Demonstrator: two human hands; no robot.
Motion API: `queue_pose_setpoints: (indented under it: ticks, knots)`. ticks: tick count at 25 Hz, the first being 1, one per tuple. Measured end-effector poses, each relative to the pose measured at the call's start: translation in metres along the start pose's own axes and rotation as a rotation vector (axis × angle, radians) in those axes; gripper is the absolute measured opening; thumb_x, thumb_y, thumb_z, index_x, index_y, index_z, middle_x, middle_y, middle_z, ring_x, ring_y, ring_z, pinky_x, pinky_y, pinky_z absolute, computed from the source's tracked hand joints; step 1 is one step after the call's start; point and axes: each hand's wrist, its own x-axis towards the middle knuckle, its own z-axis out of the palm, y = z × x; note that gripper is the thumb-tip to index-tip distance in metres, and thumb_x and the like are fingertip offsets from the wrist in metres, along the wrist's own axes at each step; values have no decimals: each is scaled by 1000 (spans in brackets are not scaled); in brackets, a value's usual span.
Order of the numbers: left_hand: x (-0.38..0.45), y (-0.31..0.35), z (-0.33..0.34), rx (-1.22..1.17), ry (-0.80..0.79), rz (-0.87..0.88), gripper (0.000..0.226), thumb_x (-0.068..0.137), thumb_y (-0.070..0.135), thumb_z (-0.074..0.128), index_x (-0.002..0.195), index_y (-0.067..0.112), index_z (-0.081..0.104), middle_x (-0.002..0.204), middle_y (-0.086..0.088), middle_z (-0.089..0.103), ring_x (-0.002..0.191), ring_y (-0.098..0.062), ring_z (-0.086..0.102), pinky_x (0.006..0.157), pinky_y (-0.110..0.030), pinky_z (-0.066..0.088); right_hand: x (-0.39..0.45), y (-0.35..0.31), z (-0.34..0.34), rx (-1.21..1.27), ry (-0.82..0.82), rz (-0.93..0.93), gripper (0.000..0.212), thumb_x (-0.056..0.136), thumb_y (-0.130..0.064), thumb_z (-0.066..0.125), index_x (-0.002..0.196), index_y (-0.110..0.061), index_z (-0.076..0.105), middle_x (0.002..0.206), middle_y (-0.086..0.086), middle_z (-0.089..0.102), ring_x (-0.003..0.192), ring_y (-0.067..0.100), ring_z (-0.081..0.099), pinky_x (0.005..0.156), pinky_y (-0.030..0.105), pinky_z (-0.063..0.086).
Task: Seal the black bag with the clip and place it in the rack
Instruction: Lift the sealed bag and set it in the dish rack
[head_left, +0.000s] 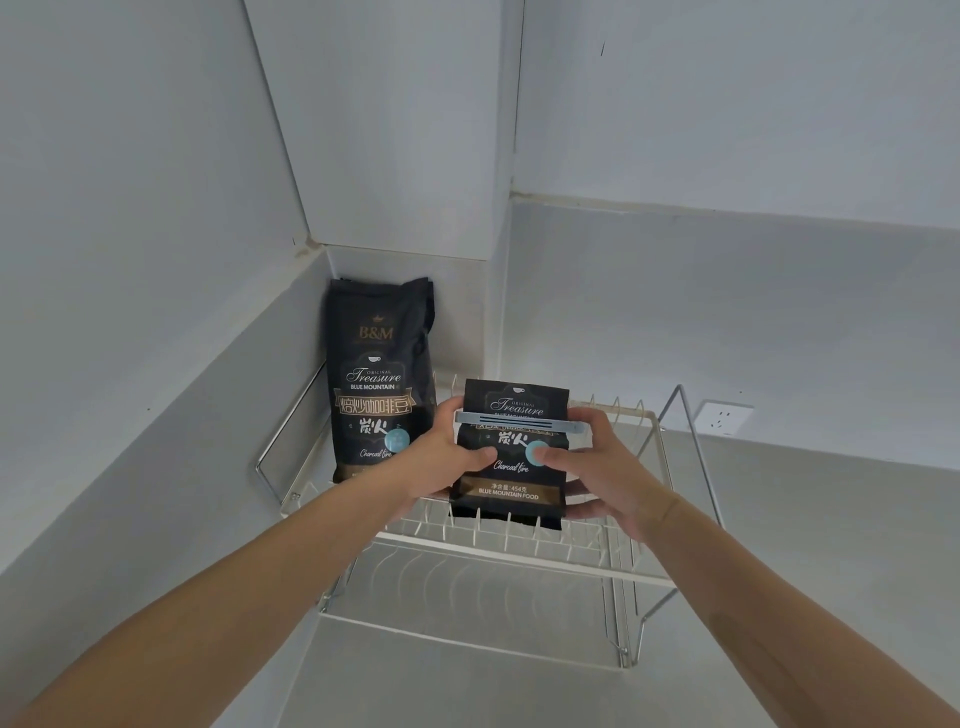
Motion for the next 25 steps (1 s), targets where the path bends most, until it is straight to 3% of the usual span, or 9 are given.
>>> queue_pose_setpoints:
  ticks: [4, 8, 10, 13, 17, 22, 25]
  knots:
    - [5, 3, 3, 1, -6, -31, 72, 92, 17, 62, 146, 34, 17, 126, -8, 56, 110, -27, 61, 97, -47, 50, 1, -1, 3, -25, 32, 23, 58, 81, -32, 76, 123, -35, 37, 108, 6, 69, 84, 27, 74, 65, 38, 63]
    - [6, 1, 5, 23, 0, -13, 74, 91, 20, 63, 146, 34, 16, 126, -6, 56, 111, -26, 59, 100, -44, 49, 2, 1, 3, -1, 49, 30, 59, 79, -33, 77, 124, -36, 39, 107, 5, 70, 84, 27, 74, 68, 43, 64]
    - [7, -2, 3, 42, -29, 18, 87, 85, 14, 71, 147, 33, 14, 124, -3, 57, 113, -23, 58, 101, -38, 47, 2, 2, 1, -15, 23, 33, 67, 75, -26, 82, 124, -38, 38, 108, 5, 70, 87, 27, 74, 72, 46, 63]
    - [6, -8, 1, 92, -101, 85, 106, 72, 1, 80, 146, 37, 13, 121, 6, 58, 112, -15, 57, 90, -26, 47, 2, 4, -2, -84, -30, 12, 86, 64, -6, 87, 123, -41, 34, 108, 3, 70, 88, 26, 74, 71, 44, 63]
    - [9, -6, 2, 92, -43, 139, 104, 76, -2, 76, 145, 41, 12, 104, 20, 53, 91, -3, 57, 57, -12, 54, 5, 3, -2, -70, 26, -65, 89, 64, 2, 85, 121, -43, 34, 110, -1, 63, 91, 22, 68, 53, 31, 61]
    - [14, -4, 5, 88, 5, 143, 98, 80, -4, 71, 146, 38, 13, 102, 17, 55, 91, -4, 57, 53, -10, 52, 11, 4, 1, -33, 24, -49, 92, 66, 4, 83, 127, -42, 31, 104, -4, 63, 89, 18, 66, 46, 24, 56]
    - [16, -2, 8, 82, 34, 121, 92, 82, 1, 70, 147, 34, 14, 102, 13, 58, 89, -3, 57, 61, -12, 47, 14, 3, 1, -5, 20, -27, 90, 70, 3, 82, 131, -41, 31, 103, -3, 66, 90, 20, 68, 52, 28, 57]
